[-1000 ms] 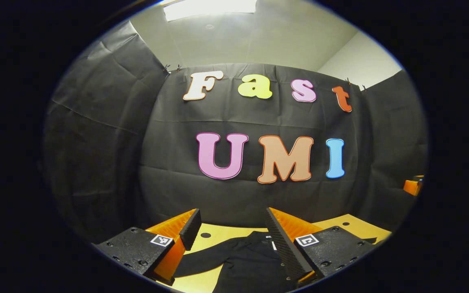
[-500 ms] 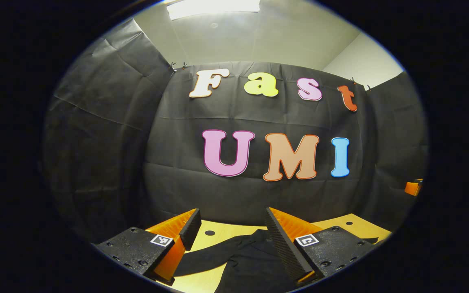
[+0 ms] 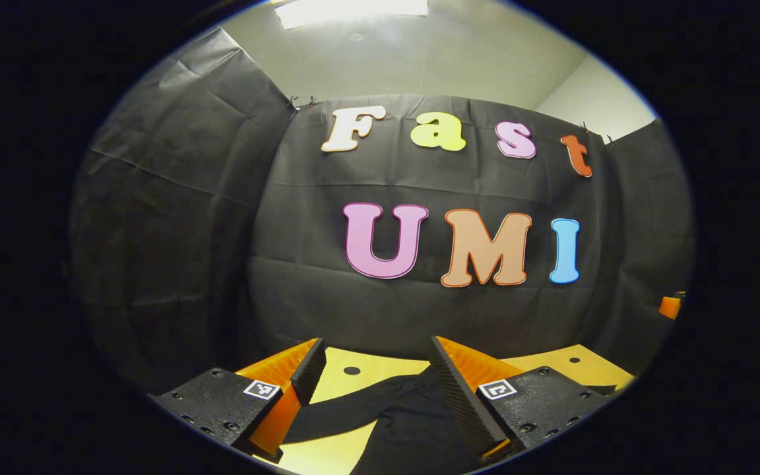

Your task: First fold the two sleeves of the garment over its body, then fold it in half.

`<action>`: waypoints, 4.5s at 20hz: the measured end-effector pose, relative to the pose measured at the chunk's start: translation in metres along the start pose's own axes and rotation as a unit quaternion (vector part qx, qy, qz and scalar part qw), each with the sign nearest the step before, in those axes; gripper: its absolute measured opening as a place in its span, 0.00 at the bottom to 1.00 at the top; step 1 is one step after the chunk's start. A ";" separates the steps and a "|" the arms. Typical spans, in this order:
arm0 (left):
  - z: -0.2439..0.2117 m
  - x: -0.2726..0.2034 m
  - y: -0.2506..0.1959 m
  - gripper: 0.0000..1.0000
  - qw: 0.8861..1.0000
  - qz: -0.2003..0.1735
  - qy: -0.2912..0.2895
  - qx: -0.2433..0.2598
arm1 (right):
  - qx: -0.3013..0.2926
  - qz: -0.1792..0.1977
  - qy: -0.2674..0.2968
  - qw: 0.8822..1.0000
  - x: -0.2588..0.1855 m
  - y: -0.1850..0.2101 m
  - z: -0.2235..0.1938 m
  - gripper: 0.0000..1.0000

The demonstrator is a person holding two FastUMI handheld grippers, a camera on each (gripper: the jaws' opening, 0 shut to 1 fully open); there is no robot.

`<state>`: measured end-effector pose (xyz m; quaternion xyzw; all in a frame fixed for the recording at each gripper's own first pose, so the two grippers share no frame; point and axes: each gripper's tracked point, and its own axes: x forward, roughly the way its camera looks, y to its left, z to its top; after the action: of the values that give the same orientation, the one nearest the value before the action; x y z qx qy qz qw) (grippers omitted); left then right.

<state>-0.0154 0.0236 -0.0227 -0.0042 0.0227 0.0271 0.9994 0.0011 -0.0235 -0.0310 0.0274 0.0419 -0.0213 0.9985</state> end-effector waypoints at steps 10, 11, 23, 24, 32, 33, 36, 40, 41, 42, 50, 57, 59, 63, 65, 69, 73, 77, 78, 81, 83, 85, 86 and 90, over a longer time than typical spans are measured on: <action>-0.003 0.001 0.001 0.93 1.000 0.004 0.004 0.017 | -0.001 0.010 -0.002 1.000 0.001 0.005 0.002 0.96; -0.004 0.001 0.001 0.92 1.000 0.005 0.007 0.018 | -0.001 0.010 -0.002 1.000 0.002 0.005 0.001 0.96; -0.014 0.003 0.005 0.92 0.999 0.018 0.022 0.020 | -0.005 -0.002 0.004 1.000 0.013 -0.012 -0.009 0.98; -0.015 0.004 0.006 0.92 0.999 0.022 0.023 0.022 | -0.007 -0.006 0.005 1.000 0.018 -0.019 -0.012 0.98; -0.017 0.015 0.012 0.92 0.997 0.051 0.026 0.051 | -0.020 -0.057 0.048 0.997 0.080 -0.095 -0.063 0.98; -0.018 0.017 0.011 0.92 0.997 0.053 0.026 0.053 | -0.021 -0.062 0.058 0.996 0.088 -0.104 -0.073 0.96; -0.020 0.022 0.010 0.92 0.996 0.062 0.029 0.055 | -0.011 -0.061 0.079 0.995 0.110 -0.124 -0.105 0.98; -0.023 0.022 0.006 0.93 0.995 0.069 0.036 0.062 | 0.014 -0.083 0.139 0.987 0.133 -0.165 -0.176 0.99; -0.024 0.022 0.006 0.93 0.995 0.070 0.036 0.065 | 0.023 -0.091 0.157 0.983 0.138 -0.175 -0.192 0.96; -0.024 0.022 0.005 0.92 0.994 0.072 0.038 0.068 | 0.033 -0.094 0.177 0.979 0.141 -0.180 -0.210 0.98; -0.023 0.020 0.011 0.92 0.990 0.096 0.042 0.092 | 0.045 -0.115 0.287 0.950 0.160 -0.219 -0.315 0.99; -0.033 0.015 -0.005 0.93 0.991 0.097 0.055 0.071 | 0.054 -0.128 0.341 0.930 0.162 -0.231 -0.353 0.95; -0.029 0.014 -0.005 0.98 0.991 0.101 0.049 0.078 | 0.054 -0.127 0.342 0.930 0.166 -0.229 -0.355 0.99; -0.025 0.015 -0.007 0.98 0.990 0.103 0.043 0.087 | 0.049 -0.118 0.343 0.931 0.164 -0.230 -0.357 0.99; -0.030 0.016 -0.010 0.98 0.991 0.099 0.047 0.075 | 0.052 -0.117 0.340 0.932 0.164 -0.231 -0.357 0.99; -0.045 0.015 -0.013 0.99 0.992 0.097 0.065 0.054 | 0.055 -0.109 0.332 0.935 0.165 -0.230 -0.357 0.89; -0.035 0.012 -0.005 0.98 0.992 0.109 0.046 0.051 | 0.057 -0.088 0.326 0.940 0.170 -0.216 -0.358 0.43; -0.034 0.009 0.000 0.98 0.991 0.111 0.045 0.058 | 0.076 -0.083 0.340 0.934 0.169 -0.211 -0.357 0.17; -0.035 0.009 -0.001 0.98 0.991 0.111 0.044 0.055 | 0.079 -0.083 0.345 0.932 0.170 -0.211 -0.356 0.14; -0.039 0.006 0.003 0.98 0.991 0.114 0.050 0.049 | 0.062 -0.089 0.354 0.929 0.172 -0.213 -0.352 0.17; -0.038 0.004 0.010 0.98 0.990 0.118 0.051 0.051 | 0.048 -0.094 0.341 0.934 0.176 -0.214 -0.335 0.17; -0.038 0.000 0.018 0.98 0.989 0.125 0.052 0.053 | 0.046 -0.096 0.321 0.941 0.193 -0.210 -0.311 0.17; -0.040 -0.003 0.022 0.98 0.989 0.129 0.053 0.053 | 0.045 -0.096 0.312 0.944 0.203 -0.206 -0.299 0.14; -0.043 -0.016 0.040 0.98 0.987 0.141 0.059 0.047 | 0.008 -0.080 0.258 0.963 0.241 -0.175 -0.229 0.17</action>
<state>-0.0351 0.0620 -0.0651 0.0448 0.0836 0.1666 0.9814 0.2145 -0.1947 -0.2887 0.0361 0.3003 -0.0941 0.9485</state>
